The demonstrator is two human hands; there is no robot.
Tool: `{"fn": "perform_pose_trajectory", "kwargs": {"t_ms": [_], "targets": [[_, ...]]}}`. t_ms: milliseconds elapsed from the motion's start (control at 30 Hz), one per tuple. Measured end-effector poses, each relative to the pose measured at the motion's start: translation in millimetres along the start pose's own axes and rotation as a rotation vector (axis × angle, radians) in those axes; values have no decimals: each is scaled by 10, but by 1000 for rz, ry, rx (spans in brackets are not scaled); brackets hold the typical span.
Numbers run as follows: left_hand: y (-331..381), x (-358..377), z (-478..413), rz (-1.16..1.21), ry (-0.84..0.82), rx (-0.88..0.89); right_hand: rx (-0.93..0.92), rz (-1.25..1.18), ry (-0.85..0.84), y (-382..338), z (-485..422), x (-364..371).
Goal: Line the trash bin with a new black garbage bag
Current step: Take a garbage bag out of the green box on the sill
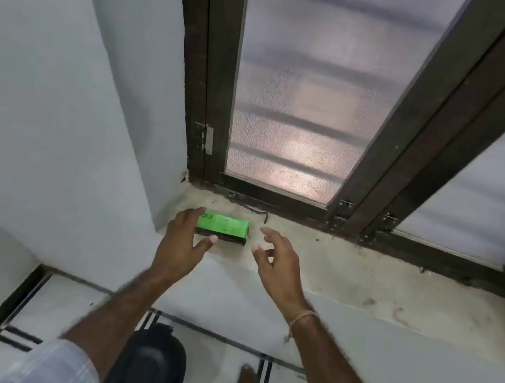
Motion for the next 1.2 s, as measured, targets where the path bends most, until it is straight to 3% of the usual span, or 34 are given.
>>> {"fn": "perform_pose_trajectory", "kwargs": {"t_ms": [200,400,600,733,800,867,933,1200], "targets": [[-288,484,-434,-86,-99,-233,42,-30,-280,514,-549,410],[-242,435,-469,-7,-72,-231,-44,-93,-345,521,-735,536],[-200,262,-310,235,-16,-249,40,-287,-210,536,-751,227],[-212,144,-226,378,9,-267,239,-566,-166,657,-672,136],[-207,107,-210,408,6,-259,145,-345,-101,594,-676,-28],[-187,70,-208,404,8,-243,-102,-98,-13,323,-672,-208],[-157,35,-220,402,11,-222,-255,-104,3,81,-620,-230],[-50,-113,-201,402,36,-146,-117,-340,-73,-23,-497,-117]]}}
Point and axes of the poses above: each hand's wrist, its own z-axis away from the middle knuckle, its own x-axis out of the palm, y = z × x, the point moved 10 cm from there along -z, towards the middle knuckle, and after that the axes turned 9 degrees about -x, right-handed, at the moved point
